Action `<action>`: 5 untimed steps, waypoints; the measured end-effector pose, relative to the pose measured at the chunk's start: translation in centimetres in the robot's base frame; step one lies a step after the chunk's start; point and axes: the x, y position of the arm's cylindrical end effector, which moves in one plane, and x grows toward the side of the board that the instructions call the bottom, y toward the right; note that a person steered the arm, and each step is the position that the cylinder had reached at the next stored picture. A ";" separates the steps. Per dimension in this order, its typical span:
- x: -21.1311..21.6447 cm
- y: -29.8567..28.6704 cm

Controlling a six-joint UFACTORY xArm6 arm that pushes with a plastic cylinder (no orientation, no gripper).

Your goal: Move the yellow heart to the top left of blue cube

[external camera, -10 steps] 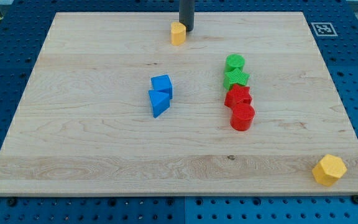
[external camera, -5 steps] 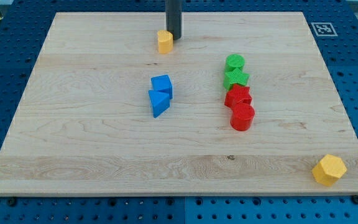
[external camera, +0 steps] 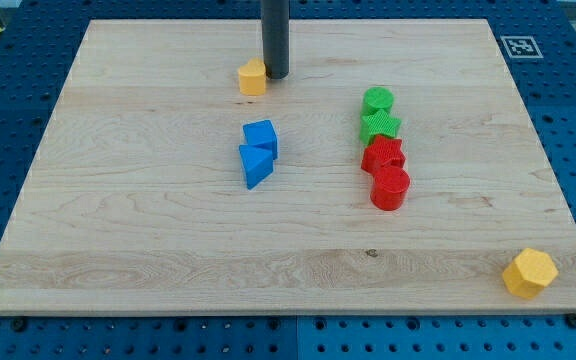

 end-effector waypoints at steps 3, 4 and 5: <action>2.2 -1.4; 0.3 -3.0; 2.2 -4.3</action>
